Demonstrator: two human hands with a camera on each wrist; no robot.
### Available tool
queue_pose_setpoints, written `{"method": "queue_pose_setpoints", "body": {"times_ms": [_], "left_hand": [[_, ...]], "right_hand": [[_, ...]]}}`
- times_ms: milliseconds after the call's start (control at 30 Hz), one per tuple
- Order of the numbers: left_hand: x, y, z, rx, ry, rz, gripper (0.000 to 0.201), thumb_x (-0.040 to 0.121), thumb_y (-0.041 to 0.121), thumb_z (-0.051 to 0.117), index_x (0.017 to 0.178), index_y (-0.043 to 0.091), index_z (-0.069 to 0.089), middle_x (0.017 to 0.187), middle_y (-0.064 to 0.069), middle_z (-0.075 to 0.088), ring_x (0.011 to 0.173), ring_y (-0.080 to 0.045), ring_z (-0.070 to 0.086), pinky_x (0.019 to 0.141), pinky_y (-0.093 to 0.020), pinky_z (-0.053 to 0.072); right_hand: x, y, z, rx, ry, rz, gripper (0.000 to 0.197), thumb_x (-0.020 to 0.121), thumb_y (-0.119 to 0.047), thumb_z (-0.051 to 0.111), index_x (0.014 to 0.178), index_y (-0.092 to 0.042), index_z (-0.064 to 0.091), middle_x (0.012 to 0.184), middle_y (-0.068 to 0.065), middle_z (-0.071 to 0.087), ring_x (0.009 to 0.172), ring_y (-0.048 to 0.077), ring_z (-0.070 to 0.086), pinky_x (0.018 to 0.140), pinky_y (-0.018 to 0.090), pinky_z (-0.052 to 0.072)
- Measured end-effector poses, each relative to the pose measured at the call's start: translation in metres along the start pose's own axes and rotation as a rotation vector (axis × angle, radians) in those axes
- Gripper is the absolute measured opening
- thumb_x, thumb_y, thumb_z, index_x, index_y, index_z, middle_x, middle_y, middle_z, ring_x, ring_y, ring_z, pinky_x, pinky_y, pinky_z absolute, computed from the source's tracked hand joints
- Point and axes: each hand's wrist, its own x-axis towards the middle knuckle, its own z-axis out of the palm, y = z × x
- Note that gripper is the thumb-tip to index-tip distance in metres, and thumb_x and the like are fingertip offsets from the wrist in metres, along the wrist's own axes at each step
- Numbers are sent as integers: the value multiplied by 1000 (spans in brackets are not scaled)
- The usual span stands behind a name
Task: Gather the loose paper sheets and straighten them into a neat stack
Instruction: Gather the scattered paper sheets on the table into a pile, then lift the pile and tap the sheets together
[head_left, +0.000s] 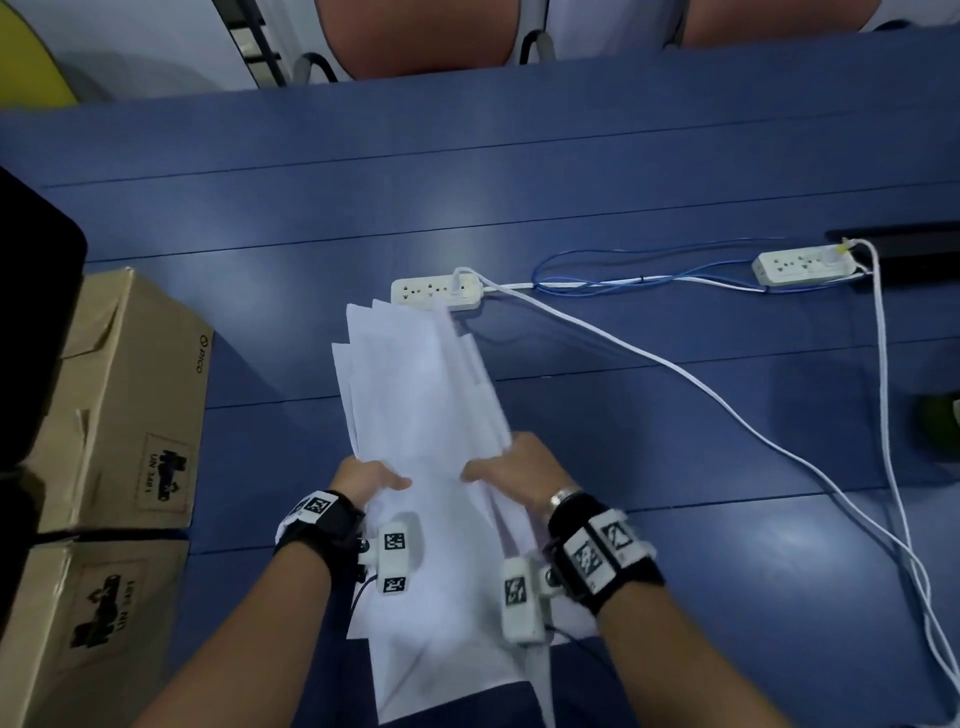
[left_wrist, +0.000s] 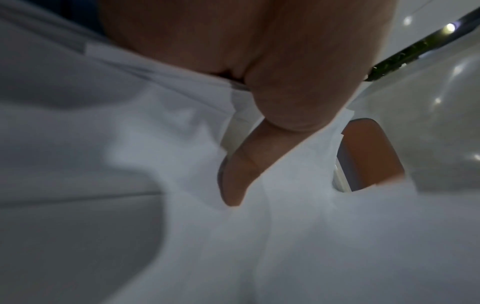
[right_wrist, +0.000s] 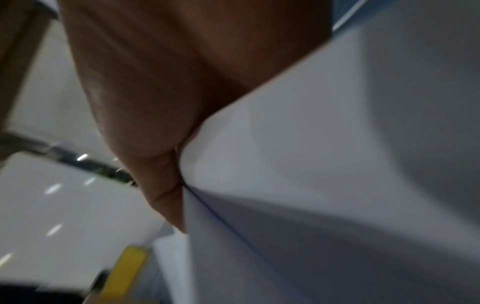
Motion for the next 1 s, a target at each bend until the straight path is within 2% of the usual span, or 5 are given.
{"method": "queue_pose_setpoints", "body": {"times_ms": [167,300,467,600,1000], "left_hand": [[17,-8,-4,-72,-33,-25,53,26,7,69,78,-6,67,74,-19,61,70,-33,57,69,-41,43],[0,-8,-8,-106,-47,19,24,55,-5,82,67,0,62,50,-5,63,57,-25,63,63,-29,47],[17,-36,-20,-293,-27,119,95,29,11,99,113,-12,61,109,-26,73,101,-45,72,94,-60,54],[-49,11,-14,-340,0,345,42,63,-20,80,101,-5,71,104,-24,76,95,-35,74,96,-57,55],[-120,112,-45,-578,51,917,46,73,-15,77,115,-1,65,105,-9,73,101,-27,72,92,-39,59]], "right_hand": [[-24,6,59,-359,-110,-250,86,72,-44,68,141,-34,17,143,12,33,120,39,50,92,46,50],[-24,14,53,-154,-77,-167,107,73,-43,67,154,-35,-3,162,-6,17,144,25,30,112,45,36],[-20,20,-9,550,-132,-139,74,72,-35,85,137,-18,53,128,-1,69,115,18,66,100,39,51],[-12,20,-46,539,14,-87,45,68,-5,86,111,-4,72,105,10,77,99,29,73,95,48,55],[-39,-52,-94,711,353,-764,25,75,-2,81,96,-13,73,100,2,76,88,28,72,62,32,61]]}}
